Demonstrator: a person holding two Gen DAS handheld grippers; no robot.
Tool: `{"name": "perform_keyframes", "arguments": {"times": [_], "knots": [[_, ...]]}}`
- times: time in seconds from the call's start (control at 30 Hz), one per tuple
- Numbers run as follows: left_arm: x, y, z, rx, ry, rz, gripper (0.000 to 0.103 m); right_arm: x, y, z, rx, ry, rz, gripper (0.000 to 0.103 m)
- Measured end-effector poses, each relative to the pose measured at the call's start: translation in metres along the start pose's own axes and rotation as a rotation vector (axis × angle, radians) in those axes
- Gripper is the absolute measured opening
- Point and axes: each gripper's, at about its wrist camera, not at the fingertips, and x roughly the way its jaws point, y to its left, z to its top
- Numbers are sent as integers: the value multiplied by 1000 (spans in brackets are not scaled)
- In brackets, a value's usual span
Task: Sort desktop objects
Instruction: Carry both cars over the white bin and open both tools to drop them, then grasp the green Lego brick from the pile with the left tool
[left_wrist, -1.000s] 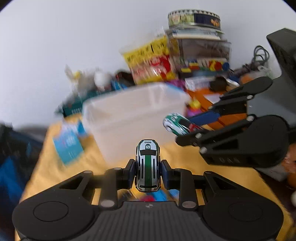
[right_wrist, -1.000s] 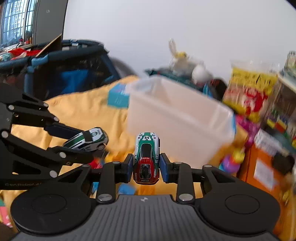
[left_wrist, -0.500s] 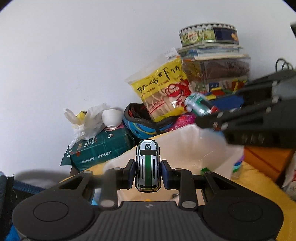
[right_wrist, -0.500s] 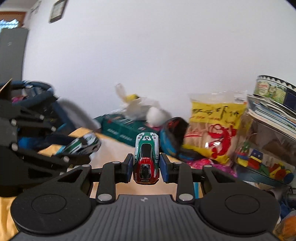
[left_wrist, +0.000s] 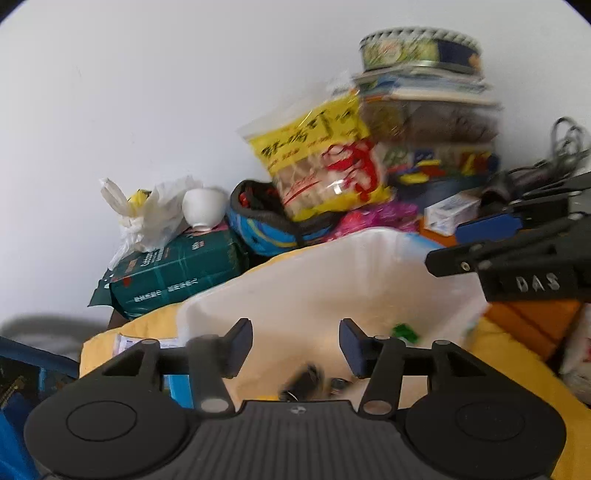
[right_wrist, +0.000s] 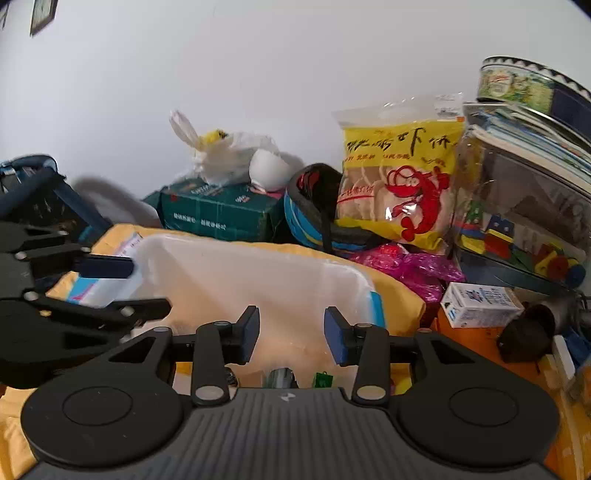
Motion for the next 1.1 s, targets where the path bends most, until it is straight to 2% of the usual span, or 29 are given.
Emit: {"name": "perform_keyframes", "arguments": {"times": [0.1,0.17,0.33,0.47,0.63,0.73,1.0,1.1], "knots": [[-33,-7,-19,13,-1,-36,57,-19,-3,-9,-12,-5,14,43],[-51,-16,-36,45,16,-50,64,-33,0,-23,-28,5,26,43],[-80,-42,-90,82,129,-84,66,-50,25,-74,-50,108,122,43],[-88,-64,-119,106,226,-105,66,-57,46,-117,-71,187,190,43],[-98,-81,-134,117,293,-122,65,-67,47,-151,-53,245,237,50],[-105,-90,-142,136,314,-105,66,-74,42,-165,-42,257,253,50],[-121,-102,-165,120,387,-82,66,-85,44,-184,-54,274,278,51],[-123,-104,-168,116,392,-75,65,-89,51,-187,-76,270,289,52]]}}
